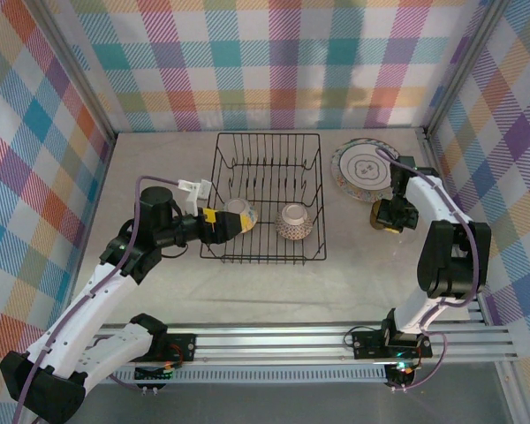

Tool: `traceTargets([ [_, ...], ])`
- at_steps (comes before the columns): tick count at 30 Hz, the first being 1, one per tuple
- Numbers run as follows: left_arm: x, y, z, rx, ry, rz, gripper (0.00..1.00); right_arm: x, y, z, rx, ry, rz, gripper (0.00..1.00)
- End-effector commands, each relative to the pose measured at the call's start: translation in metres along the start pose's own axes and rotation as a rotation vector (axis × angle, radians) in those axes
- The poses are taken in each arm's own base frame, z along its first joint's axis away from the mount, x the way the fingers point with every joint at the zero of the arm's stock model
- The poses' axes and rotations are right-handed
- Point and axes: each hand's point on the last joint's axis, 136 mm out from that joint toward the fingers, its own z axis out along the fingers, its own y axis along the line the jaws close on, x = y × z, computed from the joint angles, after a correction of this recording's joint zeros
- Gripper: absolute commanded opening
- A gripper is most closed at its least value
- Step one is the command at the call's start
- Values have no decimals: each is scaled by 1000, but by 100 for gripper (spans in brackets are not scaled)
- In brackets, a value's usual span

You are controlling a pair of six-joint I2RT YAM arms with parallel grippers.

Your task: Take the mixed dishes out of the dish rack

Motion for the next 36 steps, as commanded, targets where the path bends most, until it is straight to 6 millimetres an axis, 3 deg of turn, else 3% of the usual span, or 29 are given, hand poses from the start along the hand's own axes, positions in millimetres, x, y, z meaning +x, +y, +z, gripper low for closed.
traceTargets([
  [1,1,-7,1,38,-2,28,100,2,0,-3,-12,30,-11,0],
  [19,3,-7,2,35,4,31,100,0,1,5,-24,50,-9,13],
  [36,5,-5,3,29,9,28,100,-9,-5,-37,-44,-80,21,28],
])
